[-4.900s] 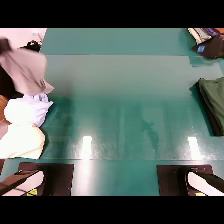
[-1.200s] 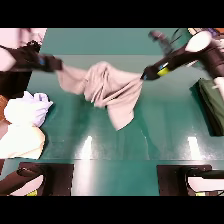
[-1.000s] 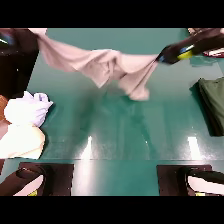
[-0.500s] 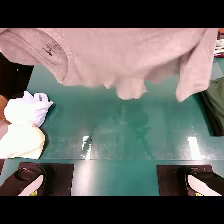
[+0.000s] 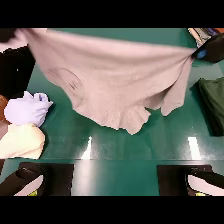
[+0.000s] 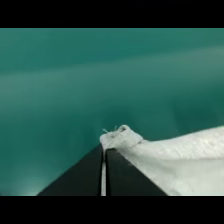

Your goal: Fold the shirts.

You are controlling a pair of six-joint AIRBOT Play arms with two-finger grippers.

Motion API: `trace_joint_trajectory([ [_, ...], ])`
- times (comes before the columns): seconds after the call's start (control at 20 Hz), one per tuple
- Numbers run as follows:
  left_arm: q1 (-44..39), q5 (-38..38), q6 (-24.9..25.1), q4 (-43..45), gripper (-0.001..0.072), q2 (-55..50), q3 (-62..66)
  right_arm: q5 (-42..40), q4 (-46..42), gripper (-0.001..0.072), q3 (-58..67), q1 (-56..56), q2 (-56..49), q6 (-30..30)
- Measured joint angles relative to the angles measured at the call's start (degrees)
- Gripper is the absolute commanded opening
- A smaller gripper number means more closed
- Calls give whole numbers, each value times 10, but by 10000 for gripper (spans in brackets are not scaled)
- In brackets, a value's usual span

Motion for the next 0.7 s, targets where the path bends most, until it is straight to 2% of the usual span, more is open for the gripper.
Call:
trace_joint_trajectory([
  [0.15, 0, 2, 15, 1, 23, -65, -77, -19, 1, 13, -99, 14, -39, 1],
  [0.3, 0, 9, 23, 12, 23, -125, -114, -76, 2, 17, -196, 41, -57, -10],
  [0.35, 0, 14, 24, 17, 23, -141, -121, -101, 2, 87, -223, 50, -59, -13],
  [0.4, 0, 23, 25, 20, 23, -152, -126, -123, 1, 315, -246, 57, -62, -15],
  [0.45, 0, 29, 26, 21, 23, -160, -129, -140, 1, 483, -262, 62, -63, -17],
  [0.5, 0, 36, 27, 24, 23, -166, -131, -153, 1, 513, -274, 66, -64, -18],
  [0.7, 0, 50, 28, 31, 23, -178, -136, -174, 1, 512, -297, 55, -46, -23],
])
